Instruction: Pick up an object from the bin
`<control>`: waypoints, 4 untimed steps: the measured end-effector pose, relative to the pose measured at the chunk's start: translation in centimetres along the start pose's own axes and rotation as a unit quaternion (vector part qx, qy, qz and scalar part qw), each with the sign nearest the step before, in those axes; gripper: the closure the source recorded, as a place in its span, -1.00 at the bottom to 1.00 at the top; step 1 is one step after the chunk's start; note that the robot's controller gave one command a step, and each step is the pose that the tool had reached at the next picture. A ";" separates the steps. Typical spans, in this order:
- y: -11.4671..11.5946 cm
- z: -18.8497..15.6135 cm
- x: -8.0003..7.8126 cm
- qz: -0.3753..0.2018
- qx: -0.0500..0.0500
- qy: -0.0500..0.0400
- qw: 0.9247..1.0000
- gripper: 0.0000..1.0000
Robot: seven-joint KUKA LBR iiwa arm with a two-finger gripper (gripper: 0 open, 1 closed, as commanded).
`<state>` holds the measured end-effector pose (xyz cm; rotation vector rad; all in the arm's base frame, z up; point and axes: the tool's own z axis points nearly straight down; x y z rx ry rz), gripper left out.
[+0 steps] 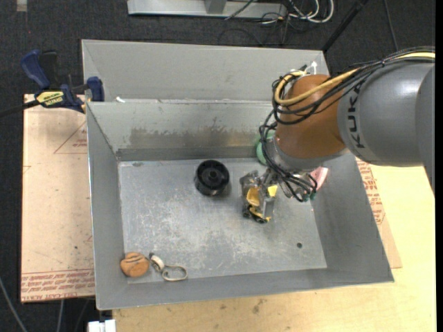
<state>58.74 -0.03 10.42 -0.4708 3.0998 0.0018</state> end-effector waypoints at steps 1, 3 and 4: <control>-2.1 -6.3 -2.9 -0.008 -0.001 0.003 1.000 1.00; -3.0 -4.4 -3.0 -0.006 -0.002 0.005 1.000 1.00; -4.4 -10.8 -3.8 -0.007 0.000 0.002 1.000 1.00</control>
Offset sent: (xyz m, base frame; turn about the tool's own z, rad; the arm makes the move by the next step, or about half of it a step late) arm 0.0347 -0.0201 -0.0216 -0.0101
